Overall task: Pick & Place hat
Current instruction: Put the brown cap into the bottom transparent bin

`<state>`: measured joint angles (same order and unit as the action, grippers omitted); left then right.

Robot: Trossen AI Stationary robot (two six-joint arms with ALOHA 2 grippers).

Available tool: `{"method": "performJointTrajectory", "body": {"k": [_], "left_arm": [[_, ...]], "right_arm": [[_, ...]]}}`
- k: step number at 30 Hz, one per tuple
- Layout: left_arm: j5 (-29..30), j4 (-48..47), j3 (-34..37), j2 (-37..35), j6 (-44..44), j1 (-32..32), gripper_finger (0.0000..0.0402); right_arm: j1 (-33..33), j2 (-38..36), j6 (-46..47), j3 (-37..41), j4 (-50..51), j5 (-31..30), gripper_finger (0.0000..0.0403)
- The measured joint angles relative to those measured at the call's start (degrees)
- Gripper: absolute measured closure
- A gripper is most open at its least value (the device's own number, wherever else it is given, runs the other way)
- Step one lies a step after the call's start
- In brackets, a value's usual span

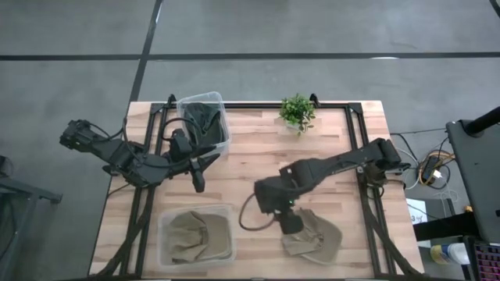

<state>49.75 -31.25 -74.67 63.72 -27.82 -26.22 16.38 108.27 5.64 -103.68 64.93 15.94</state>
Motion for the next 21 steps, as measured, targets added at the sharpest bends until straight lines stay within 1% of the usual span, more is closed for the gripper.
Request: {"method": "performJointTrajectory", "body": {"k": [3, 12, 17, 21], "left_arm": [[-0.48, -0.66, 0.04, 0.00, -0.64, -0.15, 0.0282], [-0.82, -1.77, 0.38, 0.26, -1.17, -0.15, 0.0282], [-0.84, -1.87, 2.26, 0.26, -1.82, -0.15, 0.0282], [-0.87, -1.76, 3.35, 0.26, -3.47, -0.17, 0.0282]], "right_arm": [[2.07, -1.85, 3.05, 4.46, -0.19, -1.49, 0.0257], [10.06, -8.00, 14.00, 18.94, -3.50, -13.11, 0.0285], [13.19, -14.17, 21.16, 26.32, -8.61, -16.40, 0.0296], [14.90, -19.89, 27.94, 32.02, -10.14, -17.56, 0.0303]]}}
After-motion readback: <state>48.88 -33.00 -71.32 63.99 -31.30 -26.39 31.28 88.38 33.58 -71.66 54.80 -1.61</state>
